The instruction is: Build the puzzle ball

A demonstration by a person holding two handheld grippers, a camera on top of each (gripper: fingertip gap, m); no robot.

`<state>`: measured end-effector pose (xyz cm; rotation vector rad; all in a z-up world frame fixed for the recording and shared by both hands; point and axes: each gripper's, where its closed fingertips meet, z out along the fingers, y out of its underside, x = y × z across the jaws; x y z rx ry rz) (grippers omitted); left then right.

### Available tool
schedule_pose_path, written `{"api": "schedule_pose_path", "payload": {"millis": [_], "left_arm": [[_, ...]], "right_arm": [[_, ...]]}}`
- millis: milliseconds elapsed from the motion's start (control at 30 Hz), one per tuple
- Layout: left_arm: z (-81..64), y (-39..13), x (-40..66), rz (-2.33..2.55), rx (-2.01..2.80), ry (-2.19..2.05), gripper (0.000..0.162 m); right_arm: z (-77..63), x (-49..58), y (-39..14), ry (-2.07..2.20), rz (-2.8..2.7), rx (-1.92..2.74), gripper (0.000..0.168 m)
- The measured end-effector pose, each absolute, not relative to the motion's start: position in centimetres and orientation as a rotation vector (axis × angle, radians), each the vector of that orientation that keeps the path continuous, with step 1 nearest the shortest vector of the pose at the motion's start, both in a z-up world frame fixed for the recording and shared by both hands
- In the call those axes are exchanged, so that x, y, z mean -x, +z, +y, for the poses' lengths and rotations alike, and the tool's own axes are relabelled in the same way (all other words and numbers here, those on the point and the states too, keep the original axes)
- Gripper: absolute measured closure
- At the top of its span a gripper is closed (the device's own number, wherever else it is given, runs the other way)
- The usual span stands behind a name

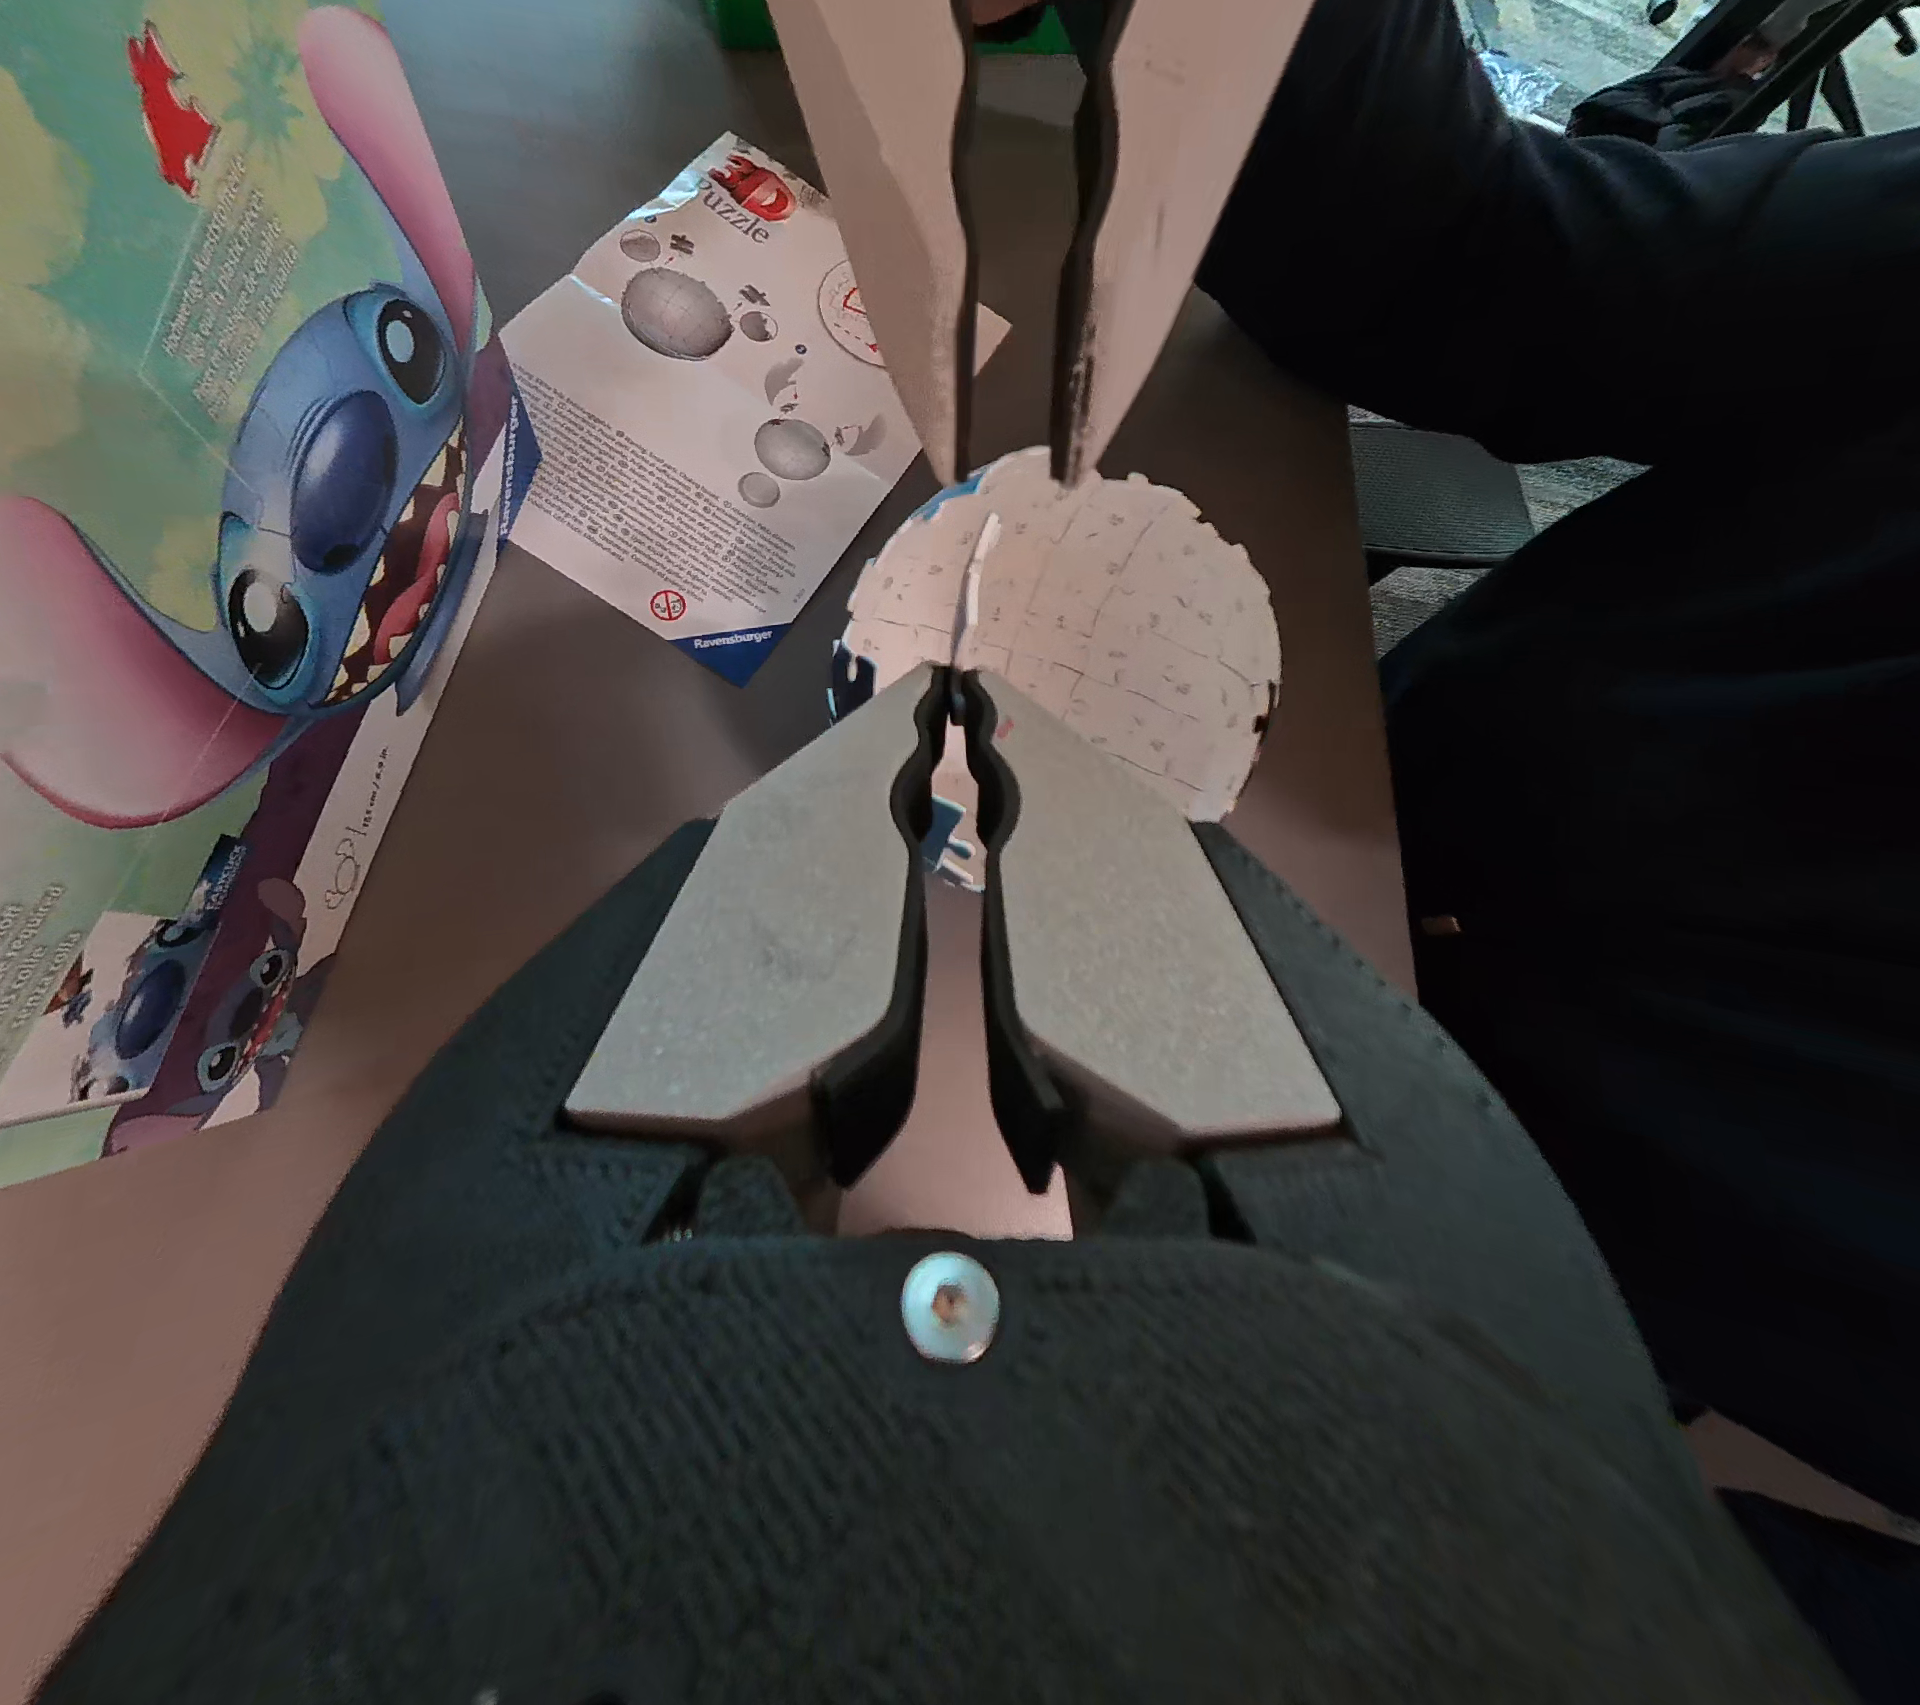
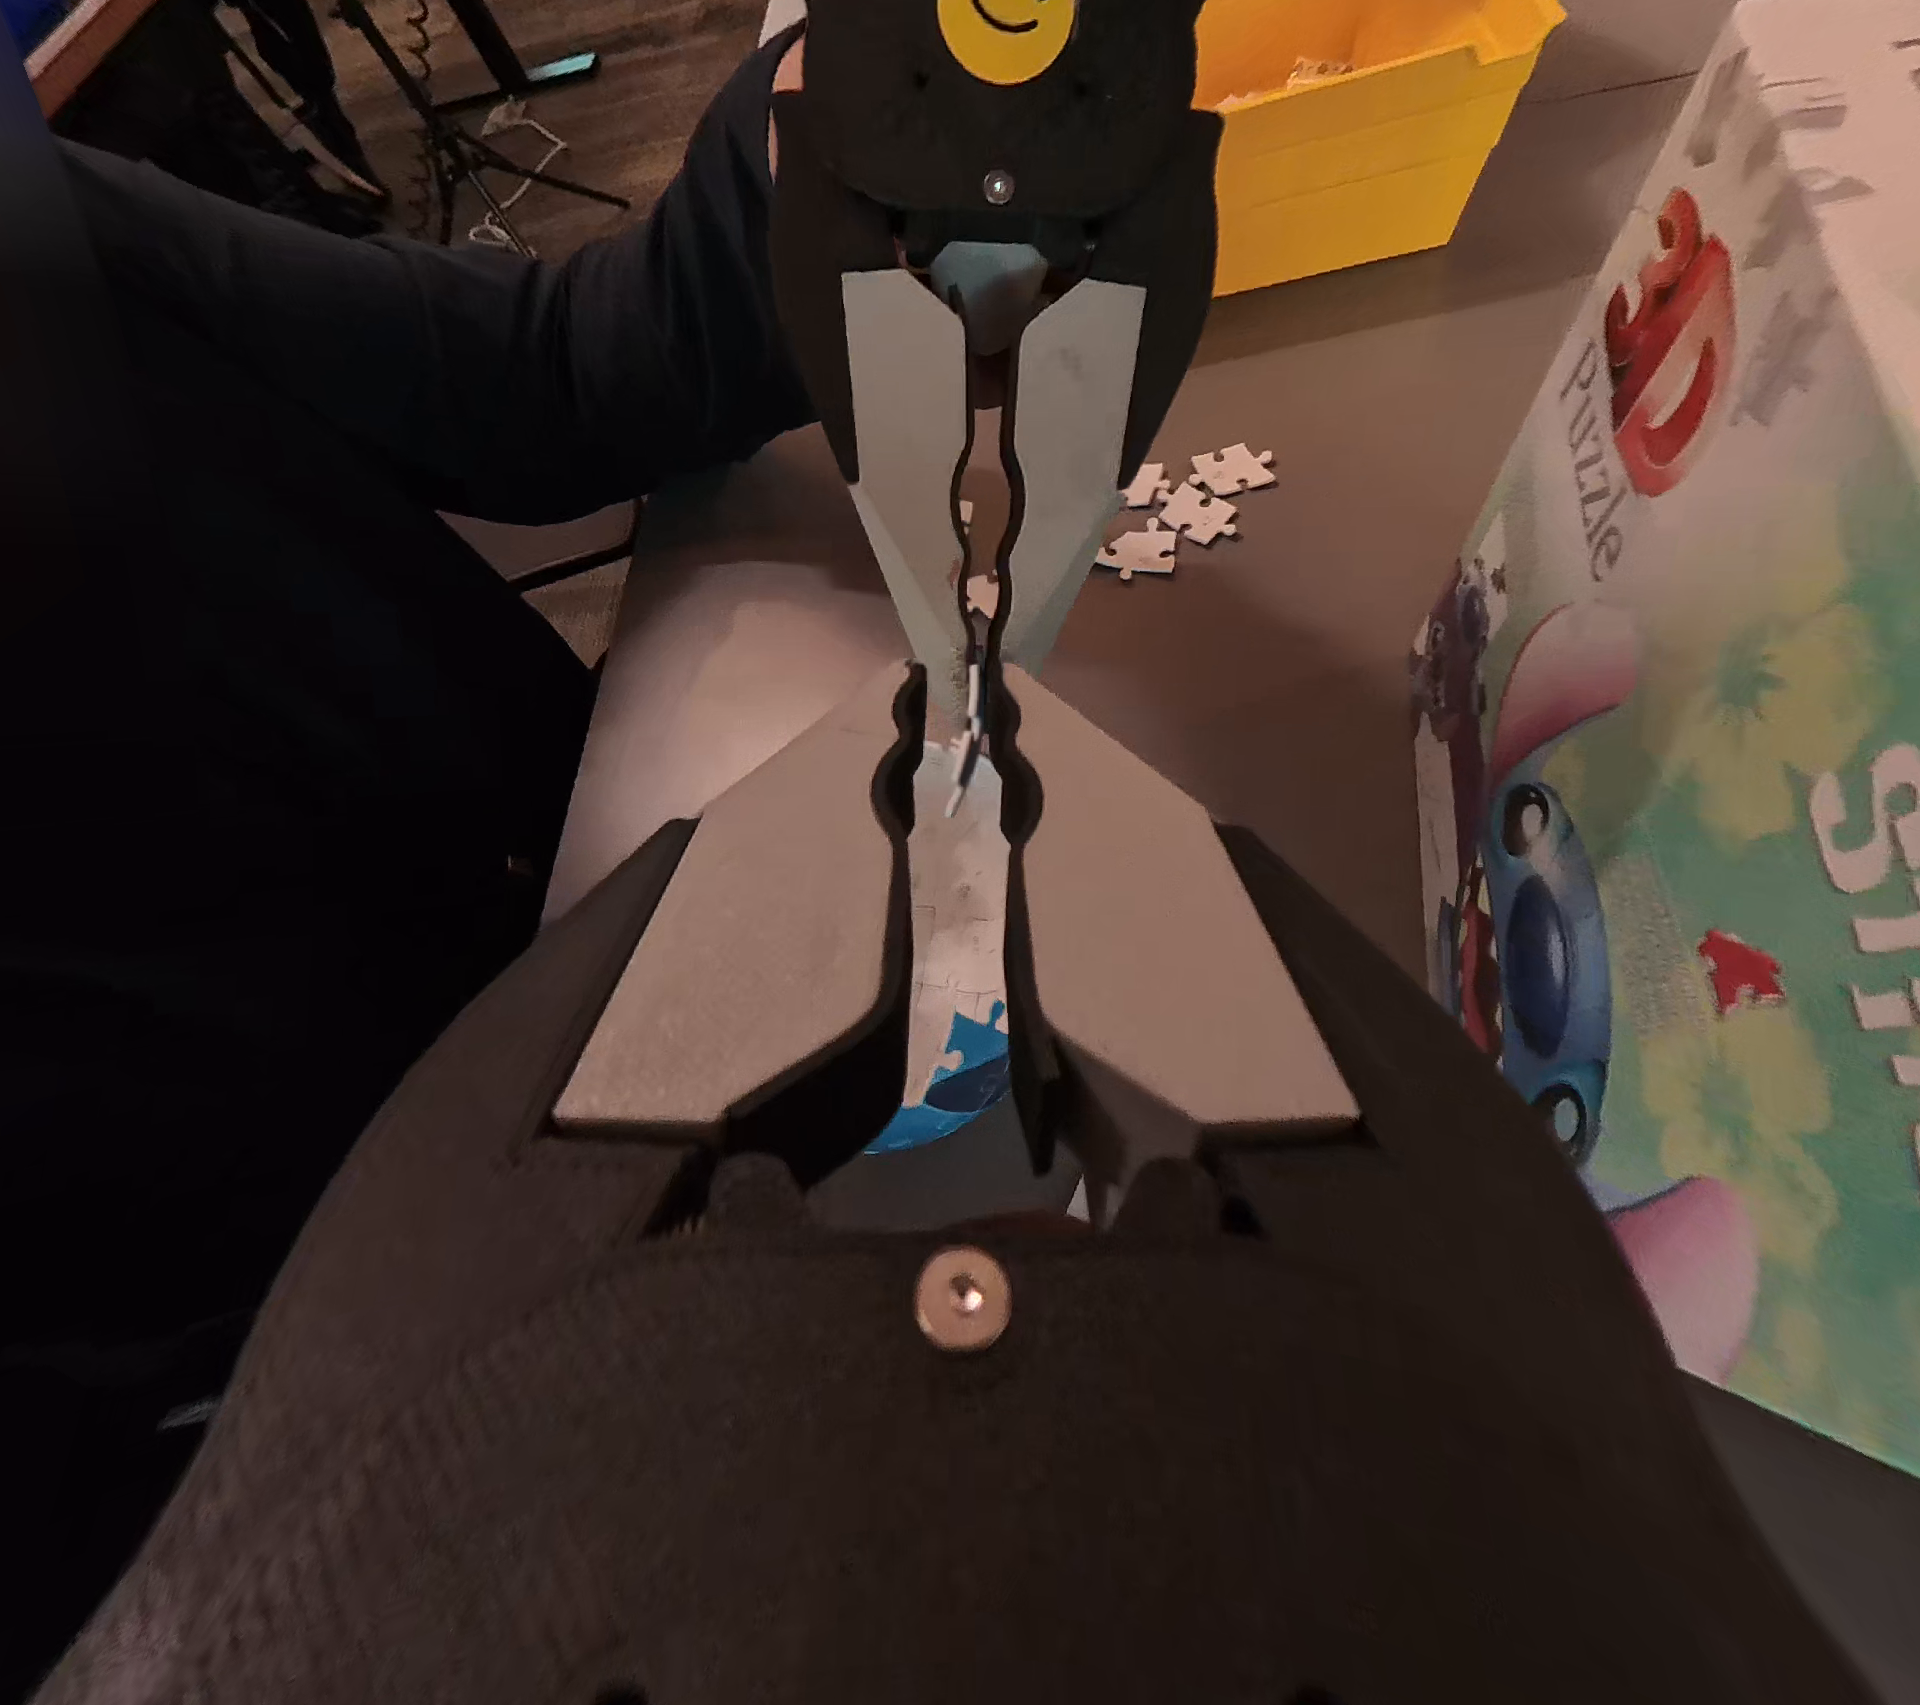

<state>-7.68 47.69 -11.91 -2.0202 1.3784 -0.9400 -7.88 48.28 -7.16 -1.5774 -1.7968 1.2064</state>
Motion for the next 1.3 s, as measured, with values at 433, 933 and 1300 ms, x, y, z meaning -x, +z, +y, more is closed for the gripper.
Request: {"api": "schedule_pose_path", "payload": {"millis": [433, 933, 1300], "left_arm": [[48.1, -11.4, 8.1, 1.346, 2.012, -0.941, 0.162], [49.7, -8.3, 7.2, 1.205, 1.843, -0.958, 0.161], [51.1, -9.6, 9.3, 1.181, 1.967, -0.846, 0.152]], "right_arm": [[48.2, 8.2, -9.1, 1.141, -1.857, 1.634, 0.166], [50.5, 7.4, -6.5, 1.097, -1.689, 1.615, 0.168], [51.0, 5.9, -9.7, 0.943, -1.785, 1.787, 0.168]]}}
